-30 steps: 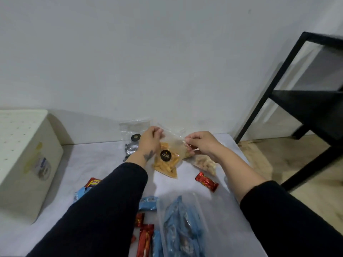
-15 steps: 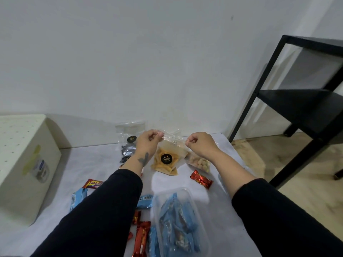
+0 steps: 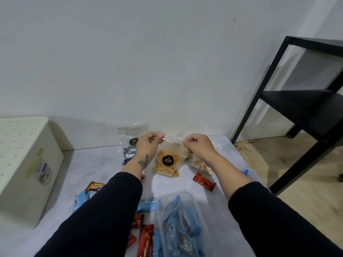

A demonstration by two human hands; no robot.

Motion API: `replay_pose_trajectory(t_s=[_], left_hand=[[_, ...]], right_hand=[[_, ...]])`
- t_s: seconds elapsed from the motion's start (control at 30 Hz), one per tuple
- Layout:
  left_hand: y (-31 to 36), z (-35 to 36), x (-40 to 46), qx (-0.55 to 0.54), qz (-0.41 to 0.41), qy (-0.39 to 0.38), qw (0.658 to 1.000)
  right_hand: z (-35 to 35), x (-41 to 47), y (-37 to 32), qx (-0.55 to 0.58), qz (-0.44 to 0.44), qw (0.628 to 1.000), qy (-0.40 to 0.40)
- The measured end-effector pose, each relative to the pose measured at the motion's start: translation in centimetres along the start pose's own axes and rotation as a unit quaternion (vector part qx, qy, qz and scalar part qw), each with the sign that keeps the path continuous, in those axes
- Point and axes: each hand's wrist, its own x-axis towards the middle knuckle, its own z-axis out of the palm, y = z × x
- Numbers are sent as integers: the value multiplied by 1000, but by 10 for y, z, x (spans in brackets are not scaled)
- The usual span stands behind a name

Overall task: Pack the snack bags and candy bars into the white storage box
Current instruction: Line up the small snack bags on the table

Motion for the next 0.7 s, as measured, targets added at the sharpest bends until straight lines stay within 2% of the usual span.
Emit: replay_pose_trajectory(t_s=[0.7], left_hand=[[0,-7,0,-8,-17,-18,1000]], right_hand=[[18,9,-10,-4,-19,1000,-20]])
